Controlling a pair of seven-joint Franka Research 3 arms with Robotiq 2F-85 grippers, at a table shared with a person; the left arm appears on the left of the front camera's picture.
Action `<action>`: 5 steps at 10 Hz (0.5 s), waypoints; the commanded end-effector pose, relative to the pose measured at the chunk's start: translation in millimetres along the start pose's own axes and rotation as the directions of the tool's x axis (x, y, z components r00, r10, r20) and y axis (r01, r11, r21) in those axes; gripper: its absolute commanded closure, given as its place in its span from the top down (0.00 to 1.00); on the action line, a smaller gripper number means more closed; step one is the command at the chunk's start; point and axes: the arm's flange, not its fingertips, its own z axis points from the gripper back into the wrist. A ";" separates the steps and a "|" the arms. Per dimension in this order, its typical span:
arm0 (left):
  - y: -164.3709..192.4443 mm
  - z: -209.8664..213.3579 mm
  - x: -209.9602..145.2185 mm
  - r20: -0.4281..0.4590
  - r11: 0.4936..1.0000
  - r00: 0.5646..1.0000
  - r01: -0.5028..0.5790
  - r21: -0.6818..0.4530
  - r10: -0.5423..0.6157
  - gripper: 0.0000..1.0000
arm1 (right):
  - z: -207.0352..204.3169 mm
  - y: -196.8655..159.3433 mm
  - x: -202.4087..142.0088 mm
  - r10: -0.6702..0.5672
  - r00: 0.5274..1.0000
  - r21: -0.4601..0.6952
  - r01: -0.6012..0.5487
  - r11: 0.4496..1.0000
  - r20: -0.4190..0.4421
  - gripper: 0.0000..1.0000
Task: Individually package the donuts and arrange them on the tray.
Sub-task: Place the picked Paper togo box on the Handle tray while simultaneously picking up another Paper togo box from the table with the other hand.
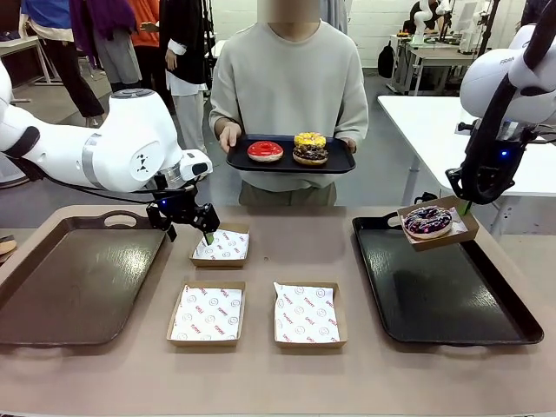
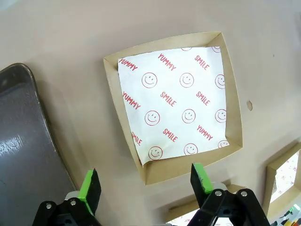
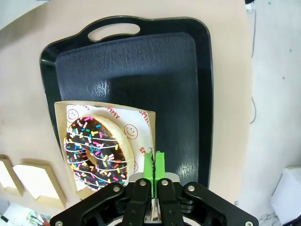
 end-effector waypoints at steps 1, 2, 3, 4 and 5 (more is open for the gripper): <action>1.6 3.0 -1.6 0.001 1.000 1.000 0.004 0.002 -0.004 1.00 | 0.5 -0.7 -1.3 -0.004 1.000 0.001 0.004 1.000 -0.004 0.01; 1.6 3.0 -1.6 0.001 1.000 1.000 0.004 0.002 -0.004 1.00 | 0.5 -0.7 -1.3 -0.004 1.000 0.001 0.004 1.000 -0.004 0.01; 1.6 3.0 -1.6 0.001 1.000 1.000 0.004 0.002 -0.004 1.00 | 0.5 -0.7 -1.3 -0.004 1.000 0.001 0.004 1.000 -0.004 0.01; 1.6 3.0 -1.6 0.001 1.000 1.000 0.004 0.002 -0.004 1.00 | 0.5 -0.7 -1.3 -0.004 1.000 0.001 0.004 1.000 -0.004 0.01; 1.6 3.0 -1.6 0.001 1.000 1.000 0.004 0.002 -0.004 1.00 | 0.0 0.0 0.0 0.000 1.000 0.000 0.000 1.000 0.000 0.01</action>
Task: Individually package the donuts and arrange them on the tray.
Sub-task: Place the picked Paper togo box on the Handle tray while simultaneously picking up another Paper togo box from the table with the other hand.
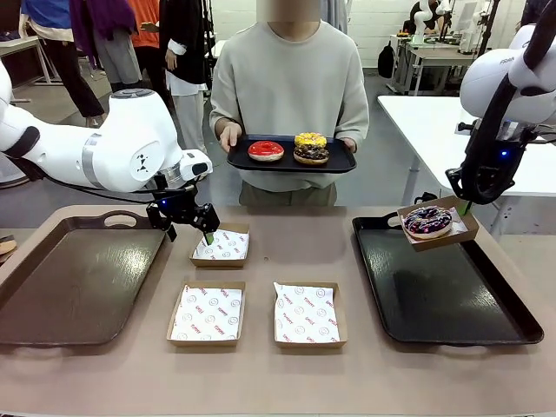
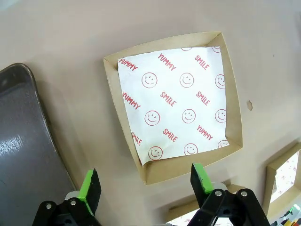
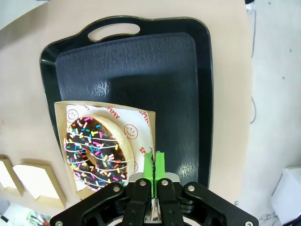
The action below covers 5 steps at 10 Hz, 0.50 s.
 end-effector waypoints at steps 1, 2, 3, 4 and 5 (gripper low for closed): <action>1.6 3.0 -1.6 0.001 1.000 1.000 0.004 0.002 -0.004 1.00 | -4.1 5.2 7.2 0.014 1.000 -0.025 -0.014 1.000 0.005 0.01; 0.0 0.0 0.0 0.000 1.000 1.000 0.000 0.000 0.000 1.00 | -9.4 8.9 12.5 0.023 1.000 -0.034 -0.023 0.999 0.008 0.01; 0.9 -0.4 6.1 0.010 1.000 1.000 -0.010 0.008 0.010 1.00 | -15.8 11.7 18.6 0.033 0.999 -0.044 -0.031 0.999 0.025 0.01; -0.7 -2.1 12.0 0.023 0.998 0.999 -0.030 0.048 0.029 1.00 | -26.6 11.6 25.6 0.049 0.998 -0.033 -0.048 0.998 0.030 0.01; -2.3 -3.2 16.5 0.024 0.997 0.999 -0.039 0.061 0.038 1.00 | -34.3 11.1 30.2 0.048 0.998 -0.019 -0.047 0.999 0.031 0.01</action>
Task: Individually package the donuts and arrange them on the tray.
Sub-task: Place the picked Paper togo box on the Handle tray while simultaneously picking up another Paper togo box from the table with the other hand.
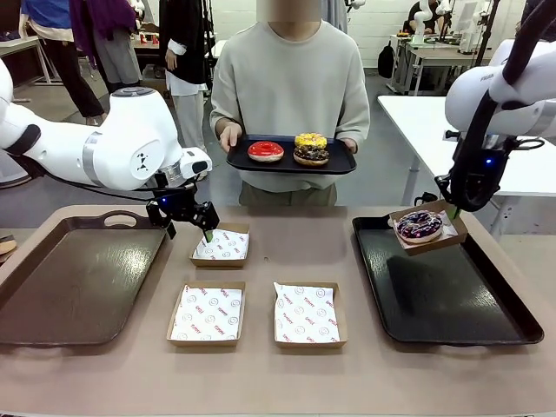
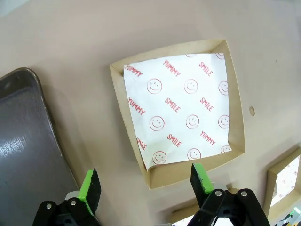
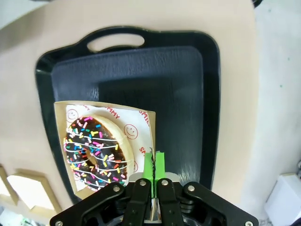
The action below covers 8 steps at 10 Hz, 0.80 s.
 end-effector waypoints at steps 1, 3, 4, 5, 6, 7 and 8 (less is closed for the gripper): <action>-4.1 -7.2 15.4 0.007 0.997 0.999 -0.051 0.064 0.051 1.00 | -10.9 -1.8 15.4 0.010 1.000 0.013 -0.010 1.000 0.026 0.01; -0.9 -13.7 25.6 -0.022 0.990 0.992 -0.119 0.082 0.121 1.00 | -21.1 -5.1 26.7 0.013 0.999 0.034 -0.015 0.999 0.050 0.01; 2.1 -16.2 29.9 -0.037 0.986 0.988 -0.144 0.086 0.147 1.00 | -25.4 -4.6 30.8 0.030 0.998 0.044 -0.033 0.999 0.063 0.01; 5.6 -18.3 33.1 -0.046 0.984 0.986 -0.159 0.086 0.163 1.00 | -29.3 -3.8 35.3 0.046 0.996 0.062 -0.051 0.997 0.077 0.01; 7.9 -19.4 34.5 -0.049 0.984 0.985 -0.163 0.079 0.167 1.00 | -32.3 -3.3 38.7 0.046 0.996 0.069 -0.051 0.996 0.072 0.01; 9.8 -22.0 35.7 -0.054 0.983 0.983 -0.169 0.075 0.173 1.00 | -36.7 -3.1 42.4 0.035 0.997 0.072 -0.039 0.997 0.062 0.01; 10.4 -24.6 36.9 -0.060 0.983 0.983 -0.170 0.073 0.175 1.00 | -41.1 -2.8 45.6 0.026 0.998 0.068 -0.030 0.997 0.052 0.01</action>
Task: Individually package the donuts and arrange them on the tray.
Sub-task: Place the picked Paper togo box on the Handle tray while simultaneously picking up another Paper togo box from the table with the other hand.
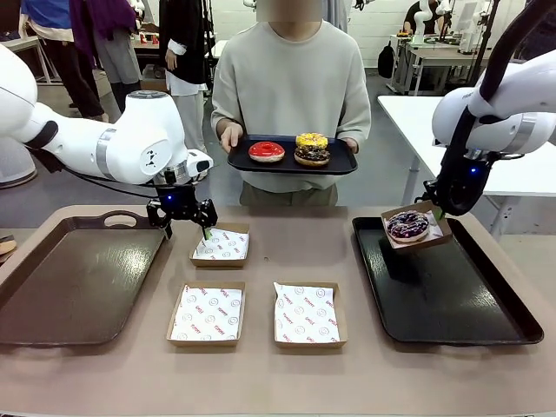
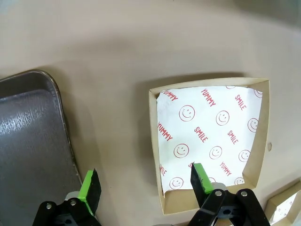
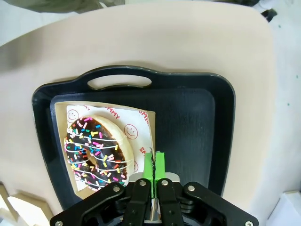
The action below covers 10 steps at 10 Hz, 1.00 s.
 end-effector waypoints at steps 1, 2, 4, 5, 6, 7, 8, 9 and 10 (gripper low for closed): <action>-5.8 -3.6 6.4 -0.012 1.000 1.000 -0.028 0.011 0.028 1.00 | -9.4 -3.2 10.6 0.002 1.000 0.027 -0.001 1.000 -0.027 0.01; -6.2 -4.4 7.2 -0.014 1.000 1.000 -0.026 0.010 0.027 1.00 | -13.2 -3.9 11.0 -0.002 0.999 0.032 0.003 0.999 -0.049 0.01; -6.8 -5.1 8.7 -0.015 1.000 1.000 -0.023 0.013 0.024 1.00 | -16.0 -5.4 8.8 -0.010 0.998 0.019 0.012 1.000 -0.066 0.01; -7.5 -6.0 9.4 -0.018 1.000 1.000 -0.019 0.013 0.019 1.00 | -16.8 -6.4 8.2 -0.014 0.997 0.015 0.015 1.000 -0.072 0.01; -9.1 -7.3 9.8 -0.021 1.000 1.000 -0.014 0.014 0.015 1.00 | -17.8 -6.5 7.2 -0.014 0.997 0.011 0.015 1.000 -0.079 0.01; -10.6 -8.5 10.1 -0.025 1.000 1.000 -0.012 0.016 0.012 1.00 | -19.0 -6.3 6.8 -0.015 0.996 0.004 0.015 1.000 -0.086 0.01; -11.8 -9.1 10.3 -0.028 1.000 1.000 -0.010 0.016 0.010 1.00 | -19.2 -6.2 6.4 -0.015 0.996 -0.003 0.015 1.000 -0.092 0.01; -12.3 -9.6 10.3 -0.031 1.000 0.999 -0.009 0.014 0.010 1.00 | -19.2 -6.0 5.9 -0.016 0.995 -0.011 0.015 1.000 -0.094 0.01; -13.1 -10.8 11.0 -0.035 1.000 0.999 -0.011 0.011 0.012 1.00 | -19.4 -6.2 5.7 -0.018 0.995 -0.017 0.017 1.000 -0.096 0.01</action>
